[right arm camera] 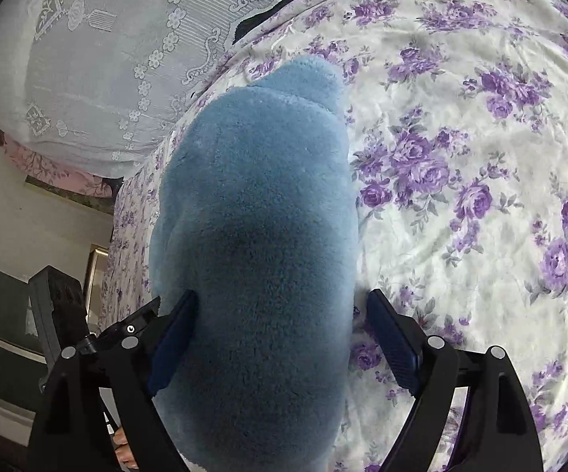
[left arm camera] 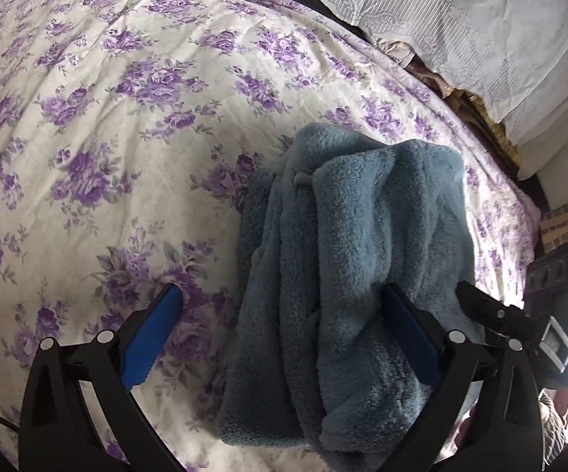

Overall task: Fold small clothes
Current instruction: 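Grasp the folded jacket bundle with the left tool while the right tool grasps it too, then lift the jacket bundle with both tools and carry it across the bed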

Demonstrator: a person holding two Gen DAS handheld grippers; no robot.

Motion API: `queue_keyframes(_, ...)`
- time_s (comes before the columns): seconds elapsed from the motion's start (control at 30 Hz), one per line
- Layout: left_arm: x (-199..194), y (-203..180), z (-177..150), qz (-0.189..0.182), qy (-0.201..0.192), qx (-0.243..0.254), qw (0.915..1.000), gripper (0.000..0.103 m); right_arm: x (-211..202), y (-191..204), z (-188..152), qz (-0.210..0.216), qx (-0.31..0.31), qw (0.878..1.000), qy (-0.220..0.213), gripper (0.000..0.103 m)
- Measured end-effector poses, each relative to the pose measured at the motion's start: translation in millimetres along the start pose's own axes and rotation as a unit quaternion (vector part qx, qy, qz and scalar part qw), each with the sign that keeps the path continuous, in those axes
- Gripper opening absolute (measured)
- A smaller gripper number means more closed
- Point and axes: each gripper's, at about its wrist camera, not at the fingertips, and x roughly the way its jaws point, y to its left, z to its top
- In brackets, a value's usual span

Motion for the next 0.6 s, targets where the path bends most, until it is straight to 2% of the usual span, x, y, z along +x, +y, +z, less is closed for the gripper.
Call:
queue_keyframes(0.07, -0.9, -1.3, -0.4, -0.016, -0.003, 0.001, 0.9999, 0.098, -0.1, -1.0, -0.9, 0.003, 0.0, 1.0, -0.001, 0.086)
queue_keyframes(0.17, -0.8, -5.8, 1.4, -0.02, -0.011, 0.006, 0.9997, 0.098, 2.0, -4.2, -2.0, 0.013, 0.01, 1.0, 0.0, 0.086)
queue_keyframes(0.23, 12.7, -6.3, 2.6, 0.003, -0.001, 0.015, 0.9999, 0.099, 2.0, -5.3, -3.4, 0.017, 0.01, 1.0, 0.0, 0.086)
queue_keyframes(0.27, 18.4, -3.9, 3.4, -0.002, 0.007, 0.011, 0.9999, 0.099, 3.5, -5.5, -4.4, 0.016, 0.01, 1.0, 0.002, 0.086)
queue_keyframes(0.33, 22.4, 0.0, 5.2, -0.015, 0.011, -0.004, 0.9998, 0.099, 5.4, -5.2, -4.9, 0.021, 0.013, 1.0, 0.003, 0.081)
queue_keyframes(0.37, 21.9, -2.2, 5.5, -0.013, 0.014, -0.002, 0.9998, 0.099, 5.8, -4.6, -5.2, 0.03, 0.014, 0.999, 0.005, 0.072)
queue_keyframes(0.4, 20.7, -5.0, 4.4, -0.01, 0.013, 0.003, 0.9999, 0.097, 5.3, -3.2, -5.7, 0.032, 0.013, 0.999, 0.006, 0.068)
queue_keyframes(0.43, 18.8, -6.8, 2.9, -0.015, 0.012, 0.004, 0.9998, 0.085, 3.6, 0.7, -6.7, 0.025, 0.005, 1.0, 0.003, 0.066)
queue_keyframes(0.47, 16.7, -8.1, 1.9, -0.034, 0.014, 0.003, 0.9993, 0.064, 1.9, 5.9, -7.5, 0.017, -0.006, 1.0, -0.001, 0.061)
queue_keyframes(0.5, 12.0, -12.0, 0.0, -0.047, 0.014, 0.001, 0.9988, 0.062, -1.0, 11.3, -9.1, 0.01, -0.019, 1.0, -0.006, 0.059)
queue_keyframes(0.6, -0.3, -25.4, -6.7, -0.023, -0.001, 0.03, 0.9993, 0.051, -13.0, 29.4, -15.8, -0.001, -0.057, 0.998, -0.018, 0.056)
